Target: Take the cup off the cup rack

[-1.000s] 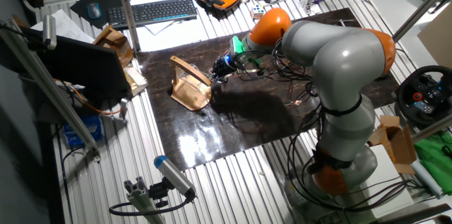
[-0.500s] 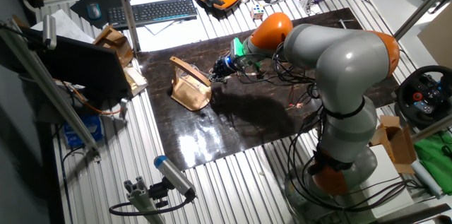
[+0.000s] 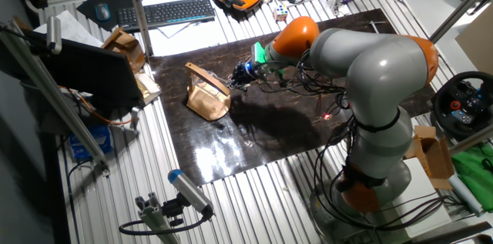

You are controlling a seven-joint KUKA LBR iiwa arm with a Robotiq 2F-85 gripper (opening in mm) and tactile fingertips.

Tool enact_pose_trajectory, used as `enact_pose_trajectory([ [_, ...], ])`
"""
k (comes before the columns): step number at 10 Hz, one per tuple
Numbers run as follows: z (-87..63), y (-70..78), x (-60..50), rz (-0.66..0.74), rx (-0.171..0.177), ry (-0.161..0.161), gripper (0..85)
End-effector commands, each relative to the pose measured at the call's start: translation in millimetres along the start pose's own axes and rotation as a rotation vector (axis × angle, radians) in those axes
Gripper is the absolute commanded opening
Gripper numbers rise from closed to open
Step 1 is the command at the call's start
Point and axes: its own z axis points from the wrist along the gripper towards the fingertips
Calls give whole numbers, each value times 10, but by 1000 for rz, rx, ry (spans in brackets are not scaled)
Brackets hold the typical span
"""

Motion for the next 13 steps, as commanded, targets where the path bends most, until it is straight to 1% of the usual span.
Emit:
enact_pose_trajectory([
  [1, -4, 6, -4, 1, -23, -4, 130],
  [2, -8, 7, -3, 4, -47, -3, 123],
  [3, -9, 9, -3, -2, -55, -9, 120],
  [5, -20, 20, 1, -18, -60, -23, 117],
  [8, -44, 62, 3, -32, -88, -42, 107],
  [11, -53, 101, 9, -35, -113, -69, 103],
  [12, -47, 106, 6, -27, -135, -87, 103],
  [13, -51, 111, 7, -24, -146, -92, 103],
])
